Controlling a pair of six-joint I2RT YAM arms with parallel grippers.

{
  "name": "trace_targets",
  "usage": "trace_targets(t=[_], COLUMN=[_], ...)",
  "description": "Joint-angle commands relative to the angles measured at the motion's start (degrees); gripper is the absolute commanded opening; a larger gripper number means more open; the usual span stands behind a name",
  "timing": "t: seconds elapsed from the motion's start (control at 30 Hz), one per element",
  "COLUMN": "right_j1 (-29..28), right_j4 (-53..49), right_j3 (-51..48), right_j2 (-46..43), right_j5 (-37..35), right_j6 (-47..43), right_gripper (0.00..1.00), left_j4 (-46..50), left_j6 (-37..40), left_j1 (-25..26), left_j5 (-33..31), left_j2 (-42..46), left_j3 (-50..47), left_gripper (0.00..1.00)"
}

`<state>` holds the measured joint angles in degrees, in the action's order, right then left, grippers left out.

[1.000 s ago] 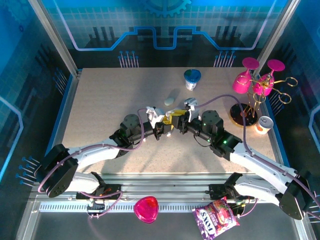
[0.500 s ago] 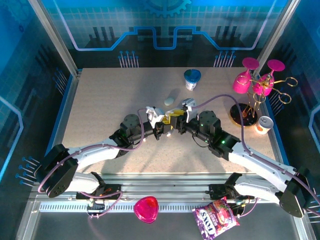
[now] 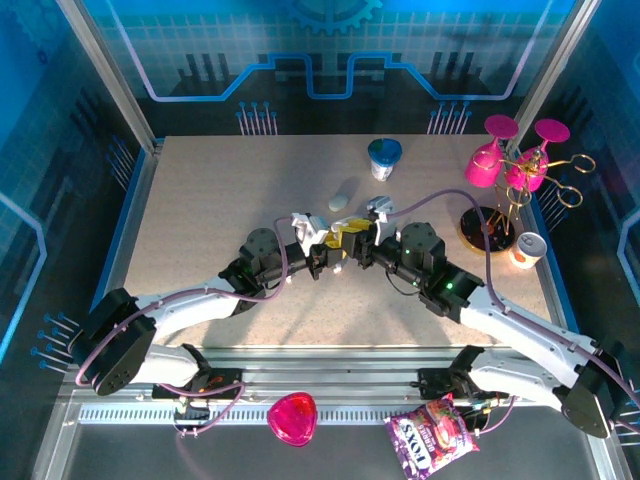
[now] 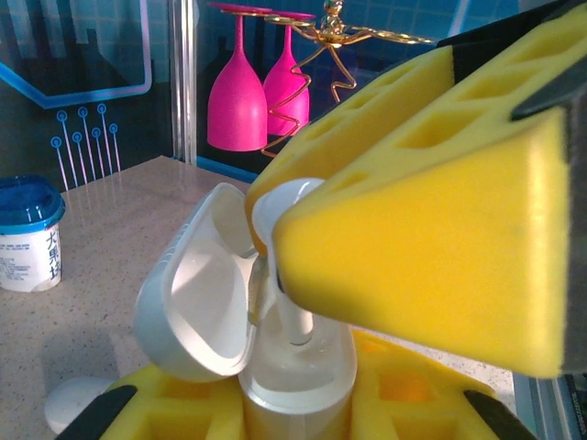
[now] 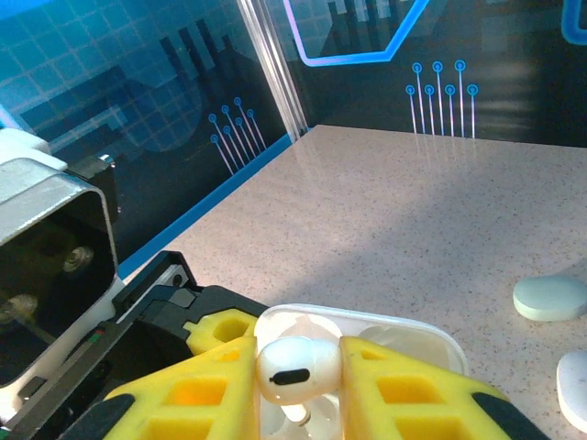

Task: Insert wireless bluetooth earbuds into charging case

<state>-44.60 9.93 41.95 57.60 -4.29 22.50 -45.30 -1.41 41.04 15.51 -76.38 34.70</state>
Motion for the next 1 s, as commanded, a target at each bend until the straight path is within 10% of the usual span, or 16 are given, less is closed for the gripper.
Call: trace_targets(t=[0.0,0.97], right_j1=[-1.77,-2.44], right_j4=[-2.35,-6.13], right_j3=[1.46,2.18], right_j2=[-0.69,3.73], right_j5=[2.32,-2.38], right_j6=[1.26,-0.39], right_gripper=[0.25,0.26], left_j4=[-6.40,-6.47], left_j6=[0.69,1.06], left_j1=[0.32,0.49], left_j5=[0.23,-0.28], left_j2=[1.14,1.80], left_j3=[2.39,2.25], left_gripper=[0.15,0.15])
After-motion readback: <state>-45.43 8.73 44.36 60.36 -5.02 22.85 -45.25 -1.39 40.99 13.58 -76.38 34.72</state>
